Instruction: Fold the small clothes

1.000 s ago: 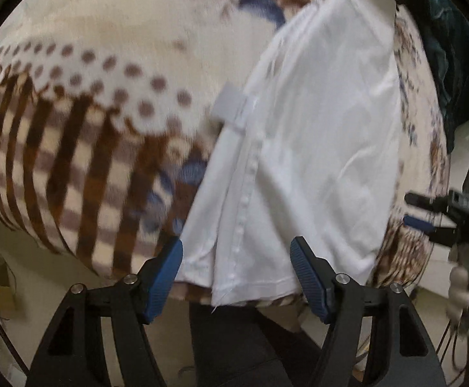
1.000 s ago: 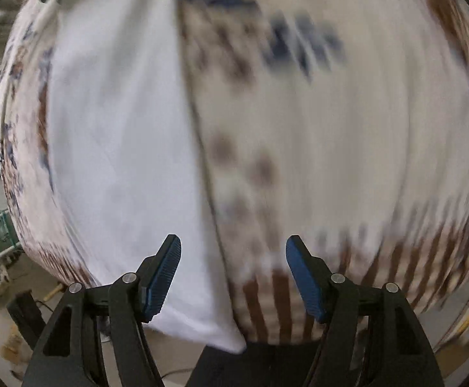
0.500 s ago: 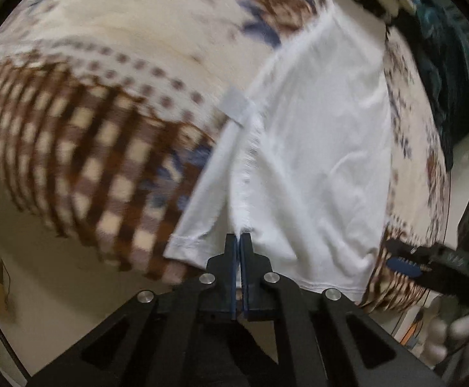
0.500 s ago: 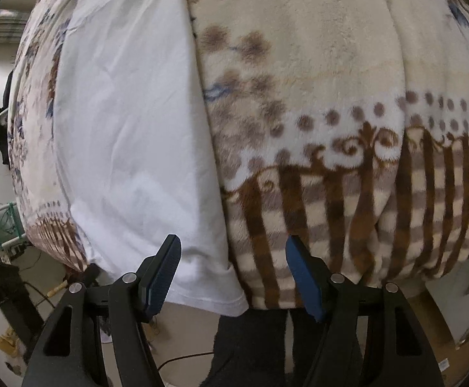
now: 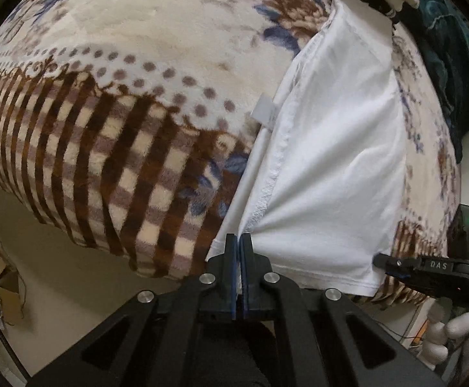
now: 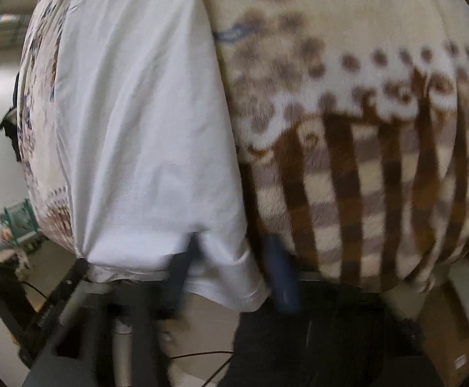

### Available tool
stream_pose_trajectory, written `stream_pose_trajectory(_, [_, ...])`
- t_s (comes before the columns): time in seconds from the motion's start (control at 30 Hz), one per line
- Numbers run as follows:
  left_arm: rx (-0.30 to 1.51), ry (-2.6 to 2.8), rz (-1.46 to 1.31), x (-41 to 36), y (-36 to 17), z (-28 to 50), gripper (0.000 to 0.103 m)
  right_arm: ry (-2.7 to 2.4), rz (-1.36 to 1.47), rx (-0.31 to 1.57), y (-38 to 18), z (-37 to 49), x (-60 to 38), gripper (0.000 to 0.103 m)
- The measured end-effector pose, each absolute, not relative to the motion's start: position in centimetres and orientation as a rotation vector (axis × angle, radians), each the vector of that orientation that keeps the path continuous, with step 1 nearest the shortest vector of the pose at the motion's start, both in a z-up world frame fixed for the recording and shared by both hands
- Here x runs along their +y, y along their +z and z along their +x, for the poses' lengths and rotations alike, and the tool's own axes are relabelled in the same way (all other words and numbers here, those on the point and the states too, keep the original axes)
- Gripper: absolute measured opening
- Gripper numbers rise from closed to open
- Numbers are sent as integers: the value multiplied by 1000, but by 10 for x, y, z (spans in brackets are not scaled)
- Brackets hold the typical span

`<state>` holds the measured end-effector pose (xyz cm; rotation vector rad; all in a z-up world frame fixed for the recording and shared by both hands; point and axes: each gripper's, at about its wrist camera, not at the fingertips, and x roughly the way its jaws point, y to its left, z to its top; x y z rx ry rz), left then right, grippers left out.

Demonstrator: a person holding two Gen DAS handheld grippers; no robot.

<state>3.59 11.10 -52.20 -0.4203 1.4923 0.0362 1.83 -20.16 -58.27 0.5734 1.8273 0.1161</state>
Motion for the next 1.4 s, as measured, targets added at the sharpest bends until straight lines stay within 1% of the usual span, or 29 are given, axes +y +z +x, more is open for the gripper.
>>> stream_pose_trajectory(0.03, [1498,38,-414,111,-525,36,0,102,576,1839,-584,14,-205,7])
stream_pose_trajectory(0.17, [1546,68,-385,115,-543,36,0,95,506,1846,-582,3,-204,6])
stream_pose_trajectory(0.27, [1630,63,-451,124,-558,35,1,86,490,1876,-587,1,-200,7])
stream_pose_trajectory(0.37, [1622,45,-551,135,-544,31,4,82,530,1904,-589,7,-201,21])
stream_pose_trajectory(0.4, [1616,50,-551,136,-535,32,7,87,548,1890,-584,10,-203,31])
stream_pose_trajectory(0.43, [1597,49,-542,135,-521,36,17,90,553,1875,-580,14,-205,43])
stream_pose_trajectory(0.47, [1570,34,-546,134,-510,42,35,91,552,1858,-573,19,-208,47])
stream_pose_trajectory(0.5, [1529,15,-552,132,-497,51,47,96,547,1838,-564,24,-209,52])
stream_pose_trajectory(0.53, [1492,-2,-557,130,-486,62,65,106,541,1820,-556,29,-208,57])
stream_pose_trajectory(0.57, [1447,-28,-568,127,-475,78,70,117,536,1800,-549,36,-208,59])
stream_pose_trajectory(0.6, [1414,-57,-574,123,-467,97,72,131,537,1773,-540,46,-207,65])
stream_pose_trajectory(0.63, [1385,-95,-575,118,-461,120,72,139,542,1749,-533,62,-208,71])
stream_pose_trajectory(0.67, [1362,-128,-572,113,-458,148,72,138,548,1729,-528,78,-210,73])
stream_pose_trajectory(0.83, [1257,-228,-592,103,-466,288,72,129,603,1591,-497,195,-215,74])
stream_pose_trajectory(0.97, [1251,-270,-578,92,-496,407,72,91,619,1486,-488,304,-214,74])
stream_pose_trajectory(1.03, [1254,-311,-529,83,-513,451,72,89,604,1475,-493,357,-233,74])
stream_pose_trajectory(1.13, [1311,-354,-474,66,-548,500,72,99,564,1498,-512,430,-237,74])
stream_pose_trajectory(1.2, [1348,-375,-474,60,-565,518,72,109,526,1516,-529,474,-235,74])
stream_pose_trajectory(1.33, [1315,-414,-458,52,-570,530,72,129,482,1521,-558,530,-232,74])
stream_pose_trajectory(1.4, [1289,-430,-431,45,-567,535,70,158,481,1539,-577,545,-231,74])
